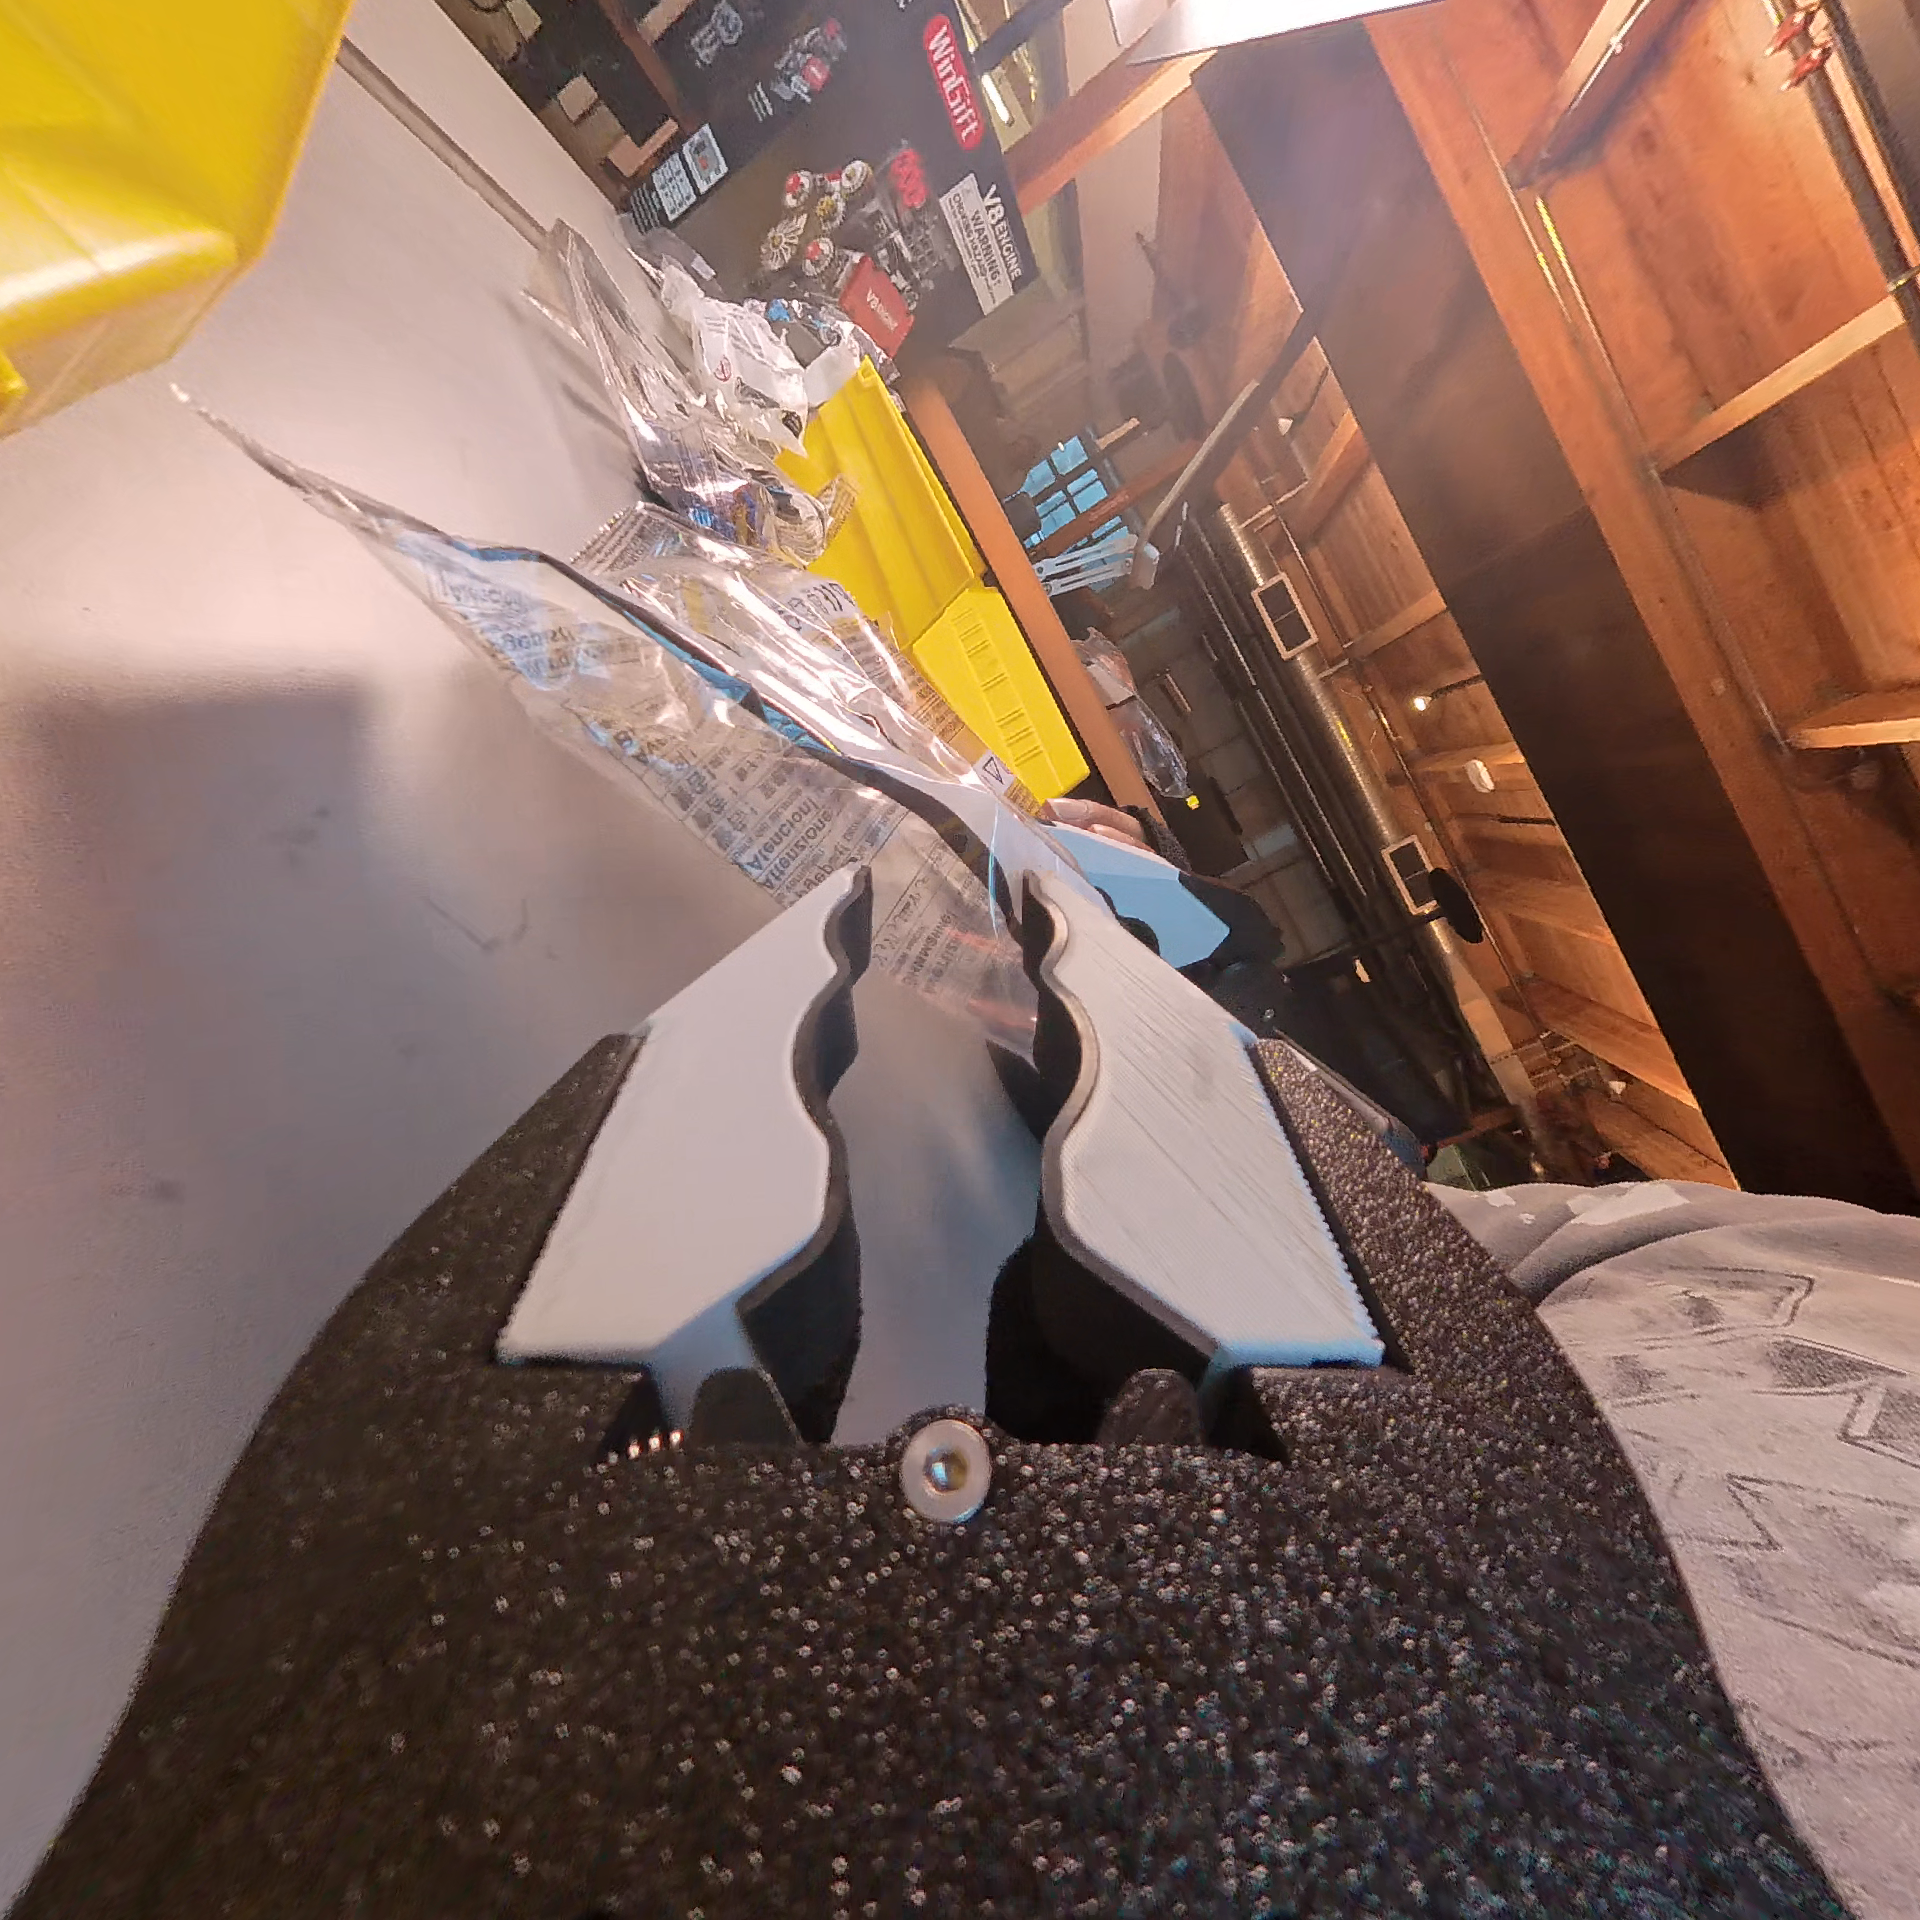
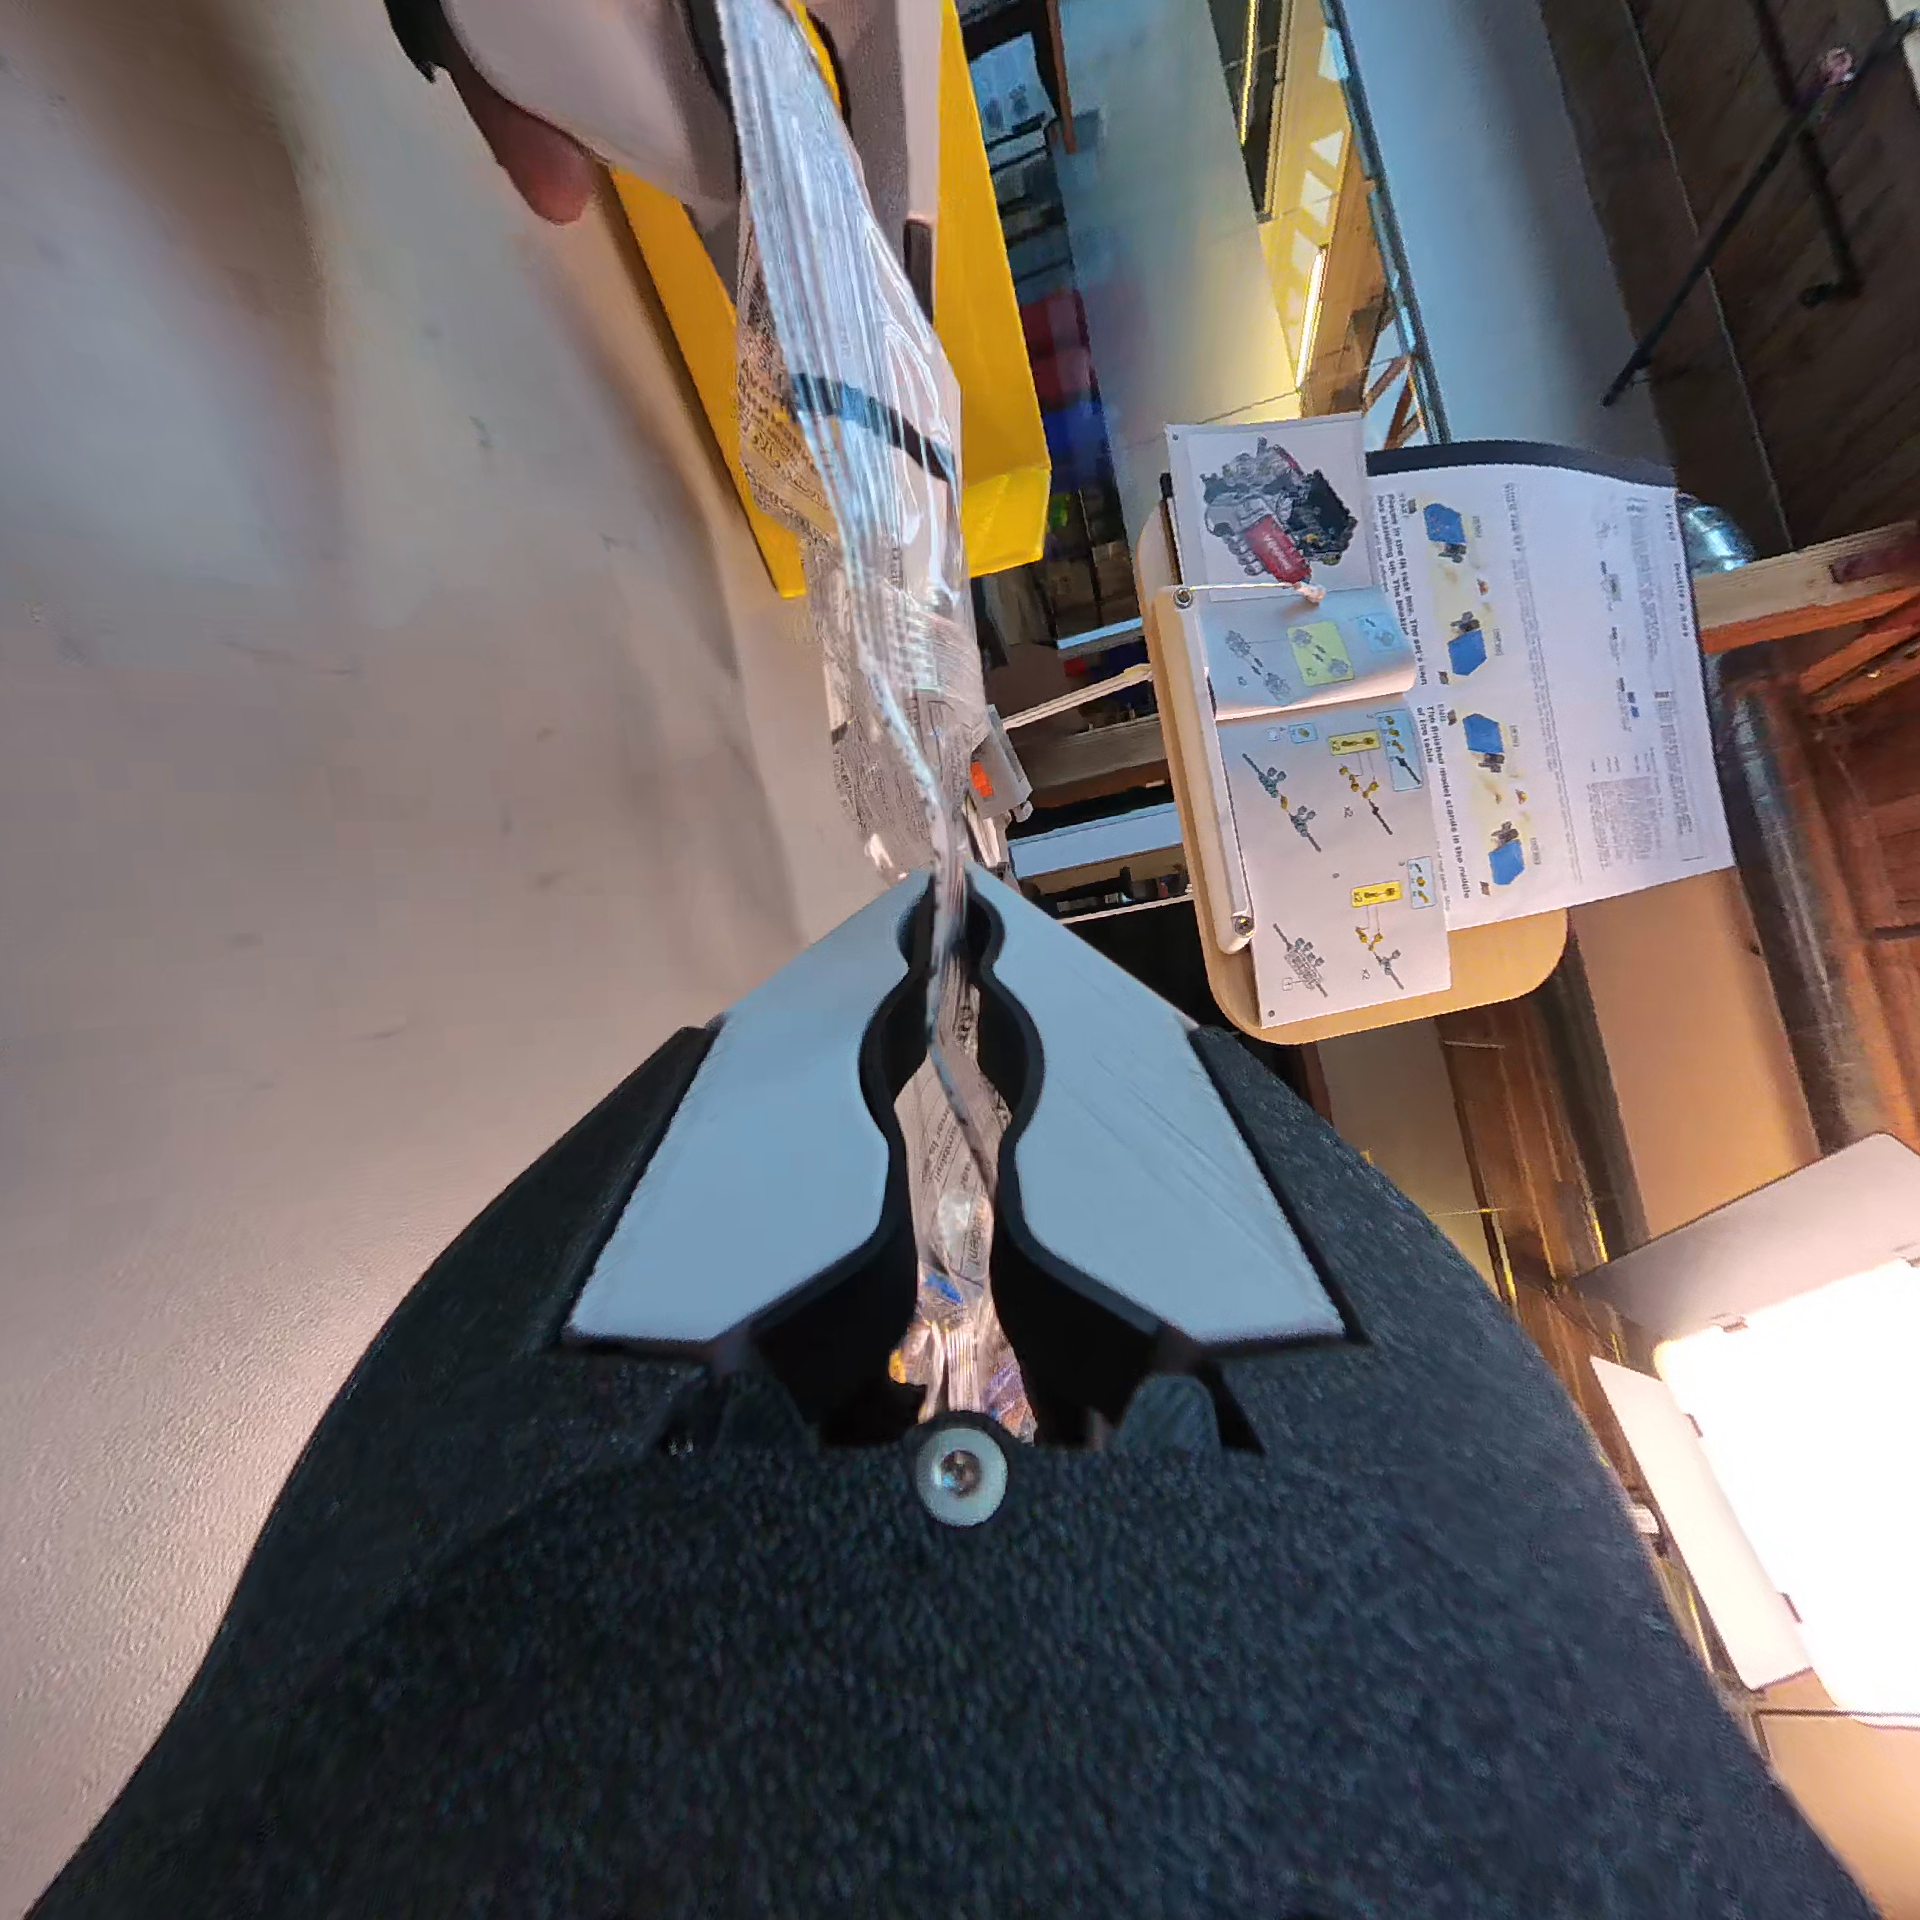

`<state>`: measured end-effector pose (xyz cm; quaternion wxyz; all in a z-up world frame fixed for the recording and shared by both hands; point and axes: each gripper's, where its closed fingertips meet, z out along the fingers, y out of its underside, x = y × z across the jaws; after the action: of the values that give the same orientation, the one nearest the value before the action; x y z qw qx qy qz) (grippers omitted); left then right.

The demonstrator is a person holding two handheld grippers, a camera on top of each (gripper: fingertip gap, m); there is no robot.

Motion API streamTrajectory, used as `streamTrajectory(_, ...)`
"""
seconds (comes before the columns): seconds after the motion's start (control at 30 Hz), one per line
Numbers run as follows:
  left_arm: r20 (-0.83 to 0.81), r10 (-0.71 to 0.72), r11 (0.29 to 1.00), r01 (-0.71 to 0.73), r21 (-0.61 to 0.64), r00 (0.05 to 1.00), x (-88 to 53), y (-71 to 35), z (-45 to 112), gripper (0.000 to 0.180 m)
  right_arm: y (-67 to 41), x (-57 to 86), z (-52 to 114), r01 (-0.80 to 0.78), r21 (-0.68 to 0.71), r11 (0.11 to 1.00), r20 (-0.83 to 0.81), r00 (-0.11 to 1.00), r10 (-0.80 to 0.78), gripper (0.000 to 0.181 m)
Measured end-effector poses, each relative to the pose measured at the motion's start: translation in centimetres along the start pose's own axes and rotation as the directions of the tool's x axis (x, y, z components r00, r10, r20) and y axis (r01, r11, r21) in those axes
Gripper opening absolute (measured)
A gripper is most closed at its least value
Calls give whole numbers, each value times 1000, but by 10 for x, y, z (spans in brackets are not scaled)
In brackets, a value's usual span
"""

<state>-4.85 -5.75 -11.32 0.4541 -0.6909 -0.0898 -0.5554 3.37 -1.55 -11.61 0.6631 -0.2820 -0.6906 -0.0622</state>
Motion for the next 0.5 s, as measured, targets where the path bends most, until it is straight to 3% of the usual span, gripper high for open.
streamTrajectory(0.17, 33, 51, 996, -53, 74, 998, 0, -12, -8, 15, 7, 1, -3, -54, -6, 999, 4, 999, 54, 2)
streamTrajectory(0.2, 35, 70, 993, -73, 96, 997, 1, -17, -11, 0, 10, 4, -4, -76, -15, 997, -2, 997, 76, 2)
streamTrajectory(0.37, 19, 97, 993, -98, 64, 995, 6, -13, -11, 0, 8, 15, -13, -100, 1, 995, -46, 994, 100, 0)
streamTrajectory(0.47, 4, 28, 998, -29, 58, 1000, 4, -12, -11, 0, 6, 21, -16, -76, -1, 997, -80, 994, 75, 0)
streamTrajectory(0.5, -31, -24, 998, 26, 64, 999, 6, -12, -12, 16, 6, 23, -17, -63, -5, 998, -93, 994, 62, 0)
